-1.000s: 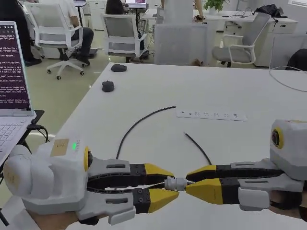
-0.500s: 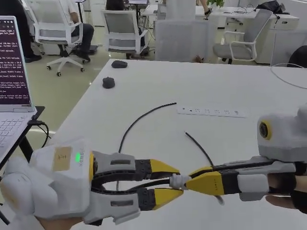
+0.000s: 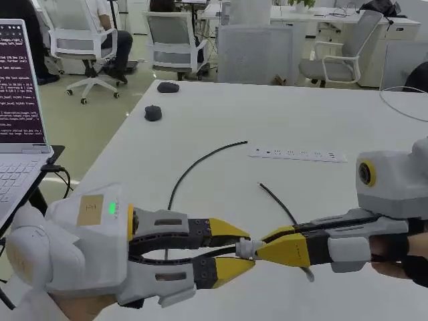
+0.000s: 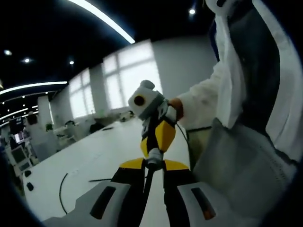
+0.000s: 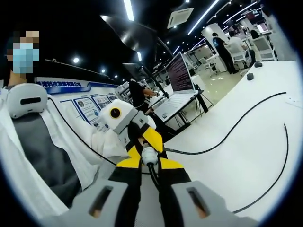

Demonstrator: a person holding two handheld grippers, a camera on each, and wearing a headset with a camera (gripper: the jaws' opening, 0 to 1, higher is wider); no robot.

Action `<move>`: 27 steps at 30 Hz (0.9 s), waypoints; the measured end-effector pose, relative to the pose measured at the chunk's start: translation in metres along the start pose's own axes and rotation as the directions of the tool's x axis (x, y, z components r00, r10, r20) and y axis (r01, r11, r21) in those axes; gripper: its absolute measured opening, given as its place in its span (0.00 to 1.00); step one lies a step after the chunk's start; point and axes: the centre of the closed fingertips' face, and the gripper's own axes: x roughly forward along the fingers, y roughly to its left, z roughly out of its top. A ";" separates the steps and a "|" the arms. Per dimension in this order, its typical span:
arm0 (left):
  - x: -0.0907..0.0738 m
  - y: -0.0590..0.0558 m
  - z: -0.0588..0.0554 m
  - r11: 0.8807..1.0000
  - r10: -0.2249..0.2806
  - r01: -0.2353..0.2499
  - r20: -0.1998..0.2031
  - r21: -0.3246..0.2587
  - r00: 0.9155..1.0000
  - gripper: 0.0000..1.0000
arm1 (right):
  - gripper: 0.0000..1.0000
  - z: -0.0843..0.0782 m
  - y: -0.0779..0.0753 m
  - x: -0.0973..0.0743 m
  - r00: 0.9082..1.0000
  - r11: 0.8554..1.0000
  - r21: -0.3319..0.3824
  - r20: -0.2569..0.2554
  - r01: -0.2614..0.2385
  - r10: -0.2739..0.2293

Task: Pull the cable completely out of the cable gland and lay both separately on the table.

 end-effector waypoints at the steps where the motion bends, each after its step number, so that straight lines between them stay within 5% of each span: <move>1: 0.000 0.001 0.000 1.000 0.003 -0.003 0.000 -0.007 1.000 0.14 | 0.10 0.000 0.000 0.000 1.000 1.000 -0.012 0.000 0.007 -0.007; 10: -0.004 0.002 0.001 0.996 -0.008 0.008 0.009 -0.094 1.000 0.13 | 0.08 0.002 0.001 0.003 0.999 0.993 -0.117 -0.016 0.031 -0.033; 11: -0.004 -0.001 0.004 0.986 -0.015 0.020 0.031 -0.163 0.999 0.12 | 0.08 0.005 0.003 0.004 0.999 0.980 -0.196 -0.013 0.029 -0.032; 15: -0.007 0.001 0.010 0.974 -0.011 0.026 0.067 -0.225 0.998 0.12 | 0.08 0.009 0.007 0.000 1.000 0.969 -0.246 -0.014 0.020 -0.025; 19: -0.008 0.007 0.009 0.949 -0.002 0.029 0.085 -0.313 0.996 0.12 | 0.09 0.014 0.005 0.001 0.999 0.919 -0.391 -0.006 0.045 -0.051; 21: -0.008 0.007 0.006 0.949 -0.001 0.024 0.073 -0.314 0.997 0.13 | 0.09 0.011 0.004 0.002 0.997 0.909 -0.412 -0.030 0.053 -0.072; 22: -0.008 0.007 0.004 0.940 -0.003 0.027 0.069 -0.341 0.998 0.13 | 0.09 0.008 0.001 0.003 0.995 0.891 -0.451 -0.049 0.056 -0.087; 23: -0.009 0.005 0.000 0.928 -0.017 0.035 0.053 -0.371 0.998 0.13 | 0.09 0.006 0.002 0.005 0.993 0.855 -0.516 -0.059 0.055 -0.100; 24: -0.009 0.005 0.001 0.935 -0.014 0.033 0.056 -0.353 0.998 0.13 | 0.09 0.005 0.002 0.005 0.993 0.843 -0.535 -0.057 0.056 -0.102; 27: -0.008 0.006 0.001 0.929 -0.012 0.036 0.066 -0.369 0.998 0.13 | 0.10 0.005 0.005 0.003 0.995 0.829 -0.556 -0.038 0.055 -0.092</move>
